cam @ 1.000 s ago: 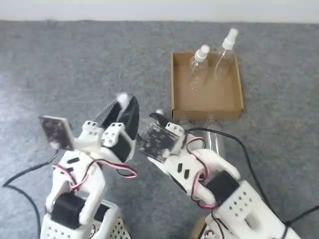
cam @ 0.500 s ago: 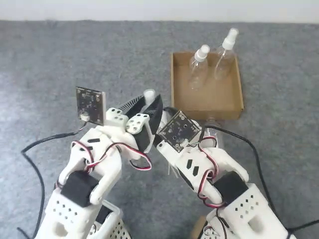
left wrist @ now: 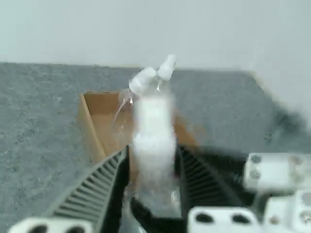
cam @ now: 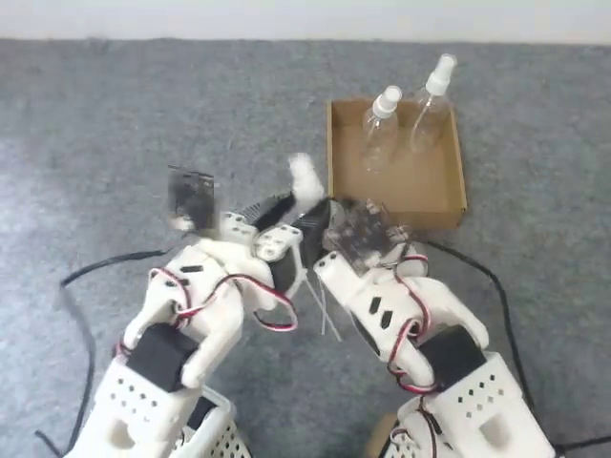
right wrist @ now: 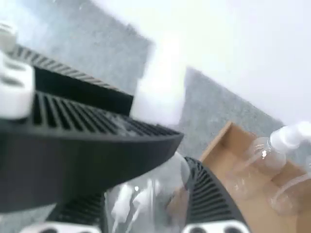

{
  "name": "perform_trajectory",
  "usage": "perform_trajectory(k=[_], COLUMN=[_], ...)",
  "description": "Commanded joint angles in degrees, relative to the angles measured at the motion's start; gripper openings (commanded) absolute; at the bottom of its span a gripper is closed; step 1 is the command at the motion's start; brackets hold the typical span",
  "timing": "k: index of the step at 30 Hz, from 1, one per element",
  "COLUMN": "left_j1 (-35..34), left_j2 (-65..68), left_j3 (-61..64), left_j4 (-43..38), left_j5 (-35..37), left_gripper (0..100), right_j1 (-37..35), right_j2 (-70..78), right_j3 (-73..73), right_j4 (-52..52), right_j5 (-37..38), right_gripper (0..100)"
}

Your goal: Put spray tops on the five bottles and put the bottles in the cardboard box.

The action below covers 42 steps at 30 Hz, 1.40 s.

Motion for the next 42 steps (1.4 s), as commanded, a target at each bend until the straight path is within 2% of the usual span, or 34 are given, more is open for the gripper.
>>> perform_trajectory(k=[1,6,15,22,28,30,32,36,42], left_j1=[-0.5,-0.4,-0.7,-9.1,-14.1,-13.3,-10.5,-5.9,-4.7], left_j2=[1.5,1.5,1.4,-2.6,-11.6,-14.8,-17.6,-20.9,-21.3], left_j3=[-4.2,-5.8,-6.9,-6.8,0.2,4.4,9.1,16.6,17.5], left_j4=[4.0,7.6,8.0,10.1,10.0,9.6,6.1,-1.1,-1.3], left_j5=[-4.2,-6.4,-6.5,-6.5,-6.7,-9.1,-12.0,-13.3,-14.0], left_gripper=[14,14,15,28,31,31,30,25,34], right_j1=[4.4,5.8,5.7,6.0,6.0,6.0,6.0,5.7,4.5], right_j2=[-3.6,-3.6,-3.6,-3.6,-3.6,-2.9,0.3,13.0,33.0], right_j3=[-6.4,-6.6,-4.7,-4.1,-4.6,-6.0,-9.8,-21.0,-37.4], right_j4=[-3.8,-5.2,-4.9,-4.7,-5.1,-5.2,-5.1,-4.7,0.2], right_j5=[-1.5,0.5,0.4,0.4,0.5,0.5,0.5,0.4,-2.5], right_gripper=[0.6,0.6,0.6,0.6,0.6,0.6,0.6,0.6,0.6])
